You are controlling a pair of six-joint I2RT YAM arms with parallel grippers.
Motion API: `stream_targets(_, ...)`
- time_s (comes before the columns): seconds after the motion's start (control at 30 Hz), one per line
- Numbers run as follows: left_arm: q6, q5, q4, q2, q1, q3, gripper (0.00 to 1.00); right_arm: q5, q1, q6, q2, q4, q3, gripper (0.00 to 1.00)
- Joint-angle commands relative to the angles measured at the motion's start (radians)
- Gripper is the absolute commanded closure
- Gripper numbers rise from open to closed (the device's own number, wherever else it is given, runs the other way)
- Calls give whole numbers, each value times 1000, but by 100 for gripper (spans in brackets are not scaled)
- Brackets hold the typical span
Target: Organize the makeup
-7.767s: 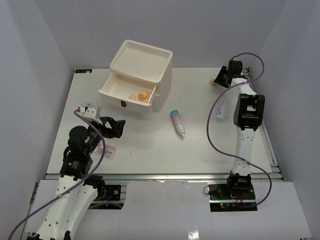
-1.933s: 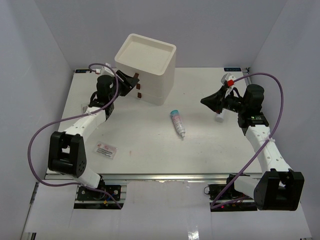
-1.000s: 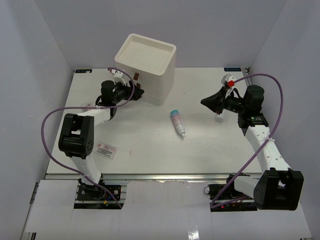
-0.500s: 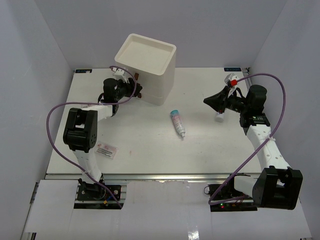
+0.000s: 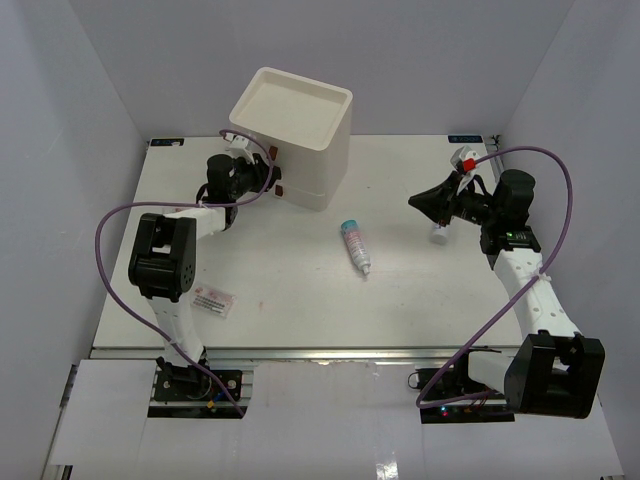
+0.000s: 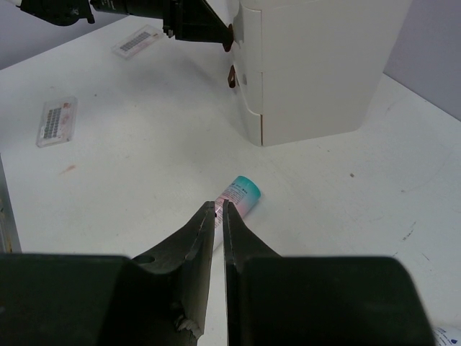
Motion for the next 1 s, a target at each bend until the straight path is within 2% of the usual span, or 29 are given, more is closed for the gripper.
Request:
stream_targets(0.0,-2,39,16,-16,8,30,81,-17,-8,4,-10,45,-12,85)
stream_targets(0.13,-10,49,27,-46,13,-10,97,-17,-10,6,-13,46,-14,85)
stream_targets(0.2,-11,54,35,-76,20,-46,100,-17,-10,5,-15,46,-14,85)
stream_targets(0.43,-22,50,45,-217,32,-205,100,-18,-13,7,-23,49,-18,85)
stream_targets(0.63,-100,-4,61,-381,32,-382,100,-16,-16,7,-31,51,-22,85)
stream_targets(0.77,-138,-39,16,-474,32,-453,100,-19,-16,7,-35,56,-25,85)
stream_targets(0.87,-161,-54,-20,-513,32,-472,94,-16,-16,4,-36,56,-27,85)
stream_targets(0.97,-177,-70,-55,-543,32,-482,72,-6,-16,-6,-38,52,-30,85)
